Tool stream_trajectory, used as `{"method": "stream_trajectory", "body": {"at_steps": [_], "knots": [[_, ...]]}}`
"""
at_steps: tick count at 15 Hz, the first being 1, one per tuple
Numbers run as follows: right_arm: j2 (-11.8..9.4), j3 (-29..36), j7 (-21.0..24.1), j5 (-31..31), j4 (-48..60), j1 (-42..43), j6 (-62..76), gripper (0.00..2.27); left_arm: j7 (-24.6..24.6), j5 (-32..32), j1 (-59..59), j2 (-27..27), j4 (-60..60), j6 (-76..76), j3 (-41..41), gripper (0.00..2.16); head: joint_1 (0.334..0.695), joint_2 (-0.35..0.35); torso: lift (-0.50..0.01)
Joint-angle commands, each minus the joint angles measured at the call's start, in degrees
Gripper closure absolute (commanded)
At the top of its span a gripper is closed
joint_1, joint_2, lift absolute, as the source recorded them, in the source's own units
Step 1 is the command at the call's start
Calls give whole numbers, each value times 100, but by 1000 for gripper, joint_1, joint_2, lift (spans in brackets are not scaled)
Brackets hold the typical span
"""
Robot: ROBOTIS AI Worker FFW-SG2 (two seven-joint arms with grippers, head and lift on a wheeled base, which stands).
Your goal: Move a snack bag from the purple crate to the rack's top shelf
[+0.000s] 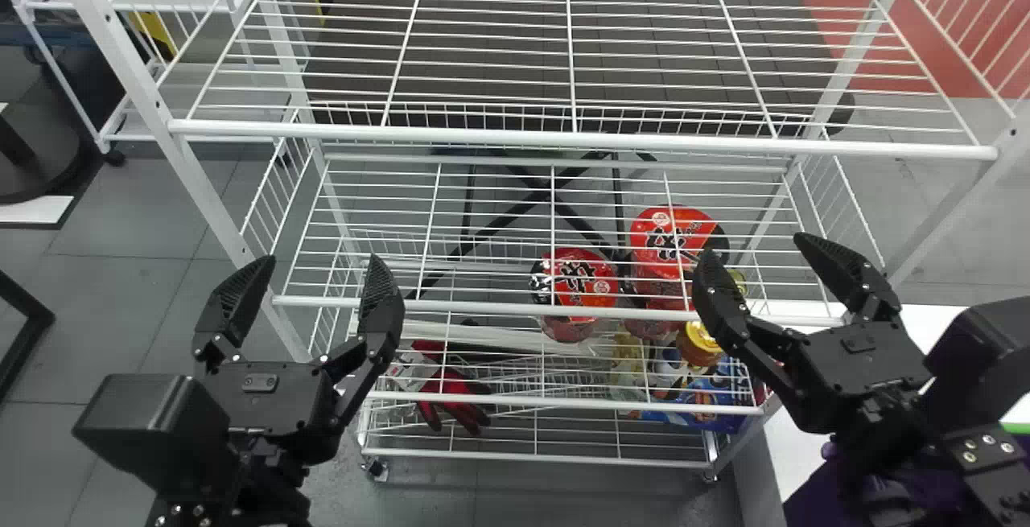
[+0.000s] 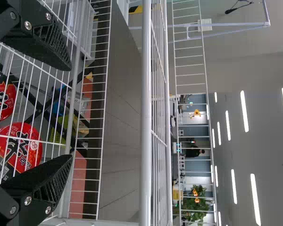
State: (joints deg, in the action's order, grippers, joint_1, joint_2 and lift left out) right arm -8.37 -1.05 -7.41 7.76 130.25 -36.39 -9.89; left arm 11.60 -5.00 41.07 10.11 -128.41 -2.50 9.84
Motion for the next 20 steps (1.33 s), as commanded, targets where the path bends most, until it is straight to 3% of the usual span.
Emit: {"method": "stream_trajectory", "body": {"at_steps": [1, 20], "knots": [[-7, 9, -6, 23, 0, 9, -9, 174, 9, 8, -2, -9, 17, -18, 0, 161, 695, -2, -258], [-42, -18, -85, 76, 35, 18, -185, 174, 149, 52, 24, -9, 61, -53, -9, 164, 695, 16, -334]]}}
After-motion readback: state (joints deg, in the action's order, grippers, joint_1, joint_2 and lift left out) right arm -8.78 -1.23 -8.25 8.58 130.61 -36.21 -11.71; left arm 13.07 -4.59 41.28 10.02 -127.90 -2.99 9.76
